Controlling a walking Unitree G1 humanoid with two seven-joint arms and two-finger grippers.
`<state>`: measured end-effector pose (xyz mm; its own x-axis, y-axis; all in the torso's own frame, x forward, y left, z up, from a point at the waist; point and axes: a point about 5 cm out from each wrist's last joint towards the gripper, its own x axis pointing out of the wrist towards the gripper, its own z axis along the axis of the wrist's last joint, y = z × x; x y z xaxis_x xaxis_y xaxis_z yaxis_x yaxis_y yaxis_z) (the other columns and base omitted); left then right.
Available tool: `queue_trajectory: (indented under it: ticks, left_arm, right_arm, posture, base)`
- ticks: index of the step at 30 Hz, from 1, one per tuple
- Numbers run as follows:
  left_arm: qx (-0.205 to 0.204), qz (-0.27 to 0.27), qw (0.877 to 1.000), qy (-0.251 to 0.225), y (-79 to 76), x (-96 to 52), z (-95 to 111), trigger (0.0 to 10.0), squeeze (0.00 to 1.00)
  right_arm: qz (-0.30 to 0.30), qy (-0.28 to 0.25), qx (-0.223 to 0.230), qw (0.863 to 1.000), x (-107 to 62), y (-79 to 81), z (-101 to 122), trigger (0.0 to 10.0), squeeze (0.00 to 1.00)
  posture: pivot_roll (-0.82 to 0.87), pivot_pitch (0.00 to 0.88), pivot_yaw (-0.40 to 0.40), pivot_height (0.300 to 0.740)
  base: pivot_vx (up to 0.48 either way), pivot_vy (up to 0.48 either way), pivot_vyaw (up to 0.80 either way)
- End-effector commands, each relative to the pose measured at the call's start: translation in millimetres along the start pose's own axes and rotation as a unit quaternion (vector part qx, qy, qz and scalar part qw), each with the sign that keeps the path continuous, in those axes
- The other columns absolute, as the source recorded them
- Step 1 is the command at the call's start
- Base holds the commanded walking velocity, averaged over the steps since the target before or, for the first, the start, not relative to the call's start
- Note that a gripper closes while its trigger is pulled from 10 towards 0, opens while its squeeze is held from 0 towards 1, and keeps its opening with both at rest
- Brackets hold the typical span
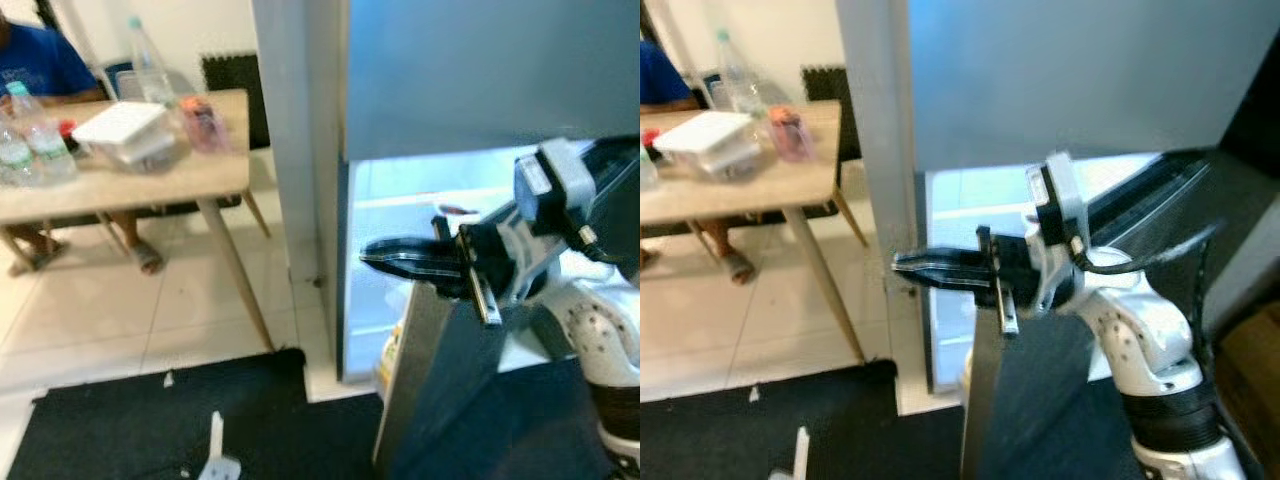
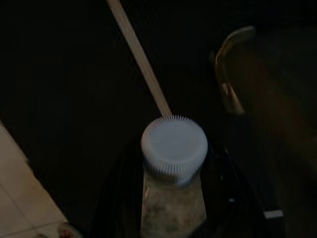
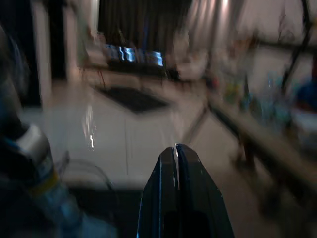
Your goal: Restocking fridge
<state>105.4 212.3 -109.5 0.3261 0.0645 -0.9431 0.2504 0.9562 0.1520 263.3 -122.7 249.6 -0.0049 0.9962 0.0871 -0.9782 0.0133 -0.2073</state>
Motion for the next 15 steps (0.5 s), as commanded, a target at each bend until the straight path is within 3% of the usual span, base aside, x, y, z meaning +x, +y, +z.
queue_trajectory:
  ticks: [1,4,5,8,10,12,15]
  left_arm:
    - [0.007,-0.011,1.0,-0.011,-5.5,0.9,7,10.0,0.0]
    - [0.007,-0.011,1.0,-0.011,-5.4,1.0,7,10.0,0.0]
    - [0.008,-0.01,1.0,-0.012,-5.2,1.0,7,10.0,0.0]
    - [0.009,-0.01,1.0,-0.012,-5.0,1.0,8,10.0,0.0]
    - [0.011,-0.008,1.0,-0.014,-4.3,1.0,8,10.0,0.0]
    - [0.012,-0.008,1.0,-0.015,-4.1,0.9,9,10.0,0.0]
    - [0.019,-0.008,1.0,-0.018,-3.6,1.0,10,10.0,0.0]
  right_arm:
    - [0.015,0.042,0.014,0.999,4.4,5.4,-17,10.0,0.0]
    - [0.016,0.06,0.019,0.998,3.4,6.7,-23,10.0,0.0]
    - [0.013,0.093,0.034,0.995,0.8,9.2,-37,10.0,0.0]
    - [0.01,0.124,0.051,0.991,-2.9,12.2,-52,10.0,0.0]
    - [-0.006,0.193,0.089,0.977,-14.1,18.9,-87,10.0,0.0]
    - [-0.009,0.209,0.099,0.973,-17.5,21.5,-96,10.0,0.0]
    - [-0.045,0.284,0.165,0.944,-40.1,33.2,-142,10.0,0.0]
  posture:
    - [-0.06,0.0,-0.033,0.74]
    - [-0.06,0.0,-0.033,0.74]
    - [-0.06,0.0,-0.033,0.74]
    - [-0.06,0.0,-0.033,0.74]
    - [-0.07,0.0,-0.035,0.74]
    - [-0.07,0.0,-0.035,0.74]
    - [-0.07,0.0,-0.035,0.74]
  base:
    - [-0.326,0.0,0.0]
    - [-0.326,0.0,0.0]
    - [0.0,0.0,0.0]
    - [-0.192,0.0,0.0]
    - [0.0,0.0,0.0]
    - [0.0,0.0,0.0]
    - [0.0,0.0,0.0]
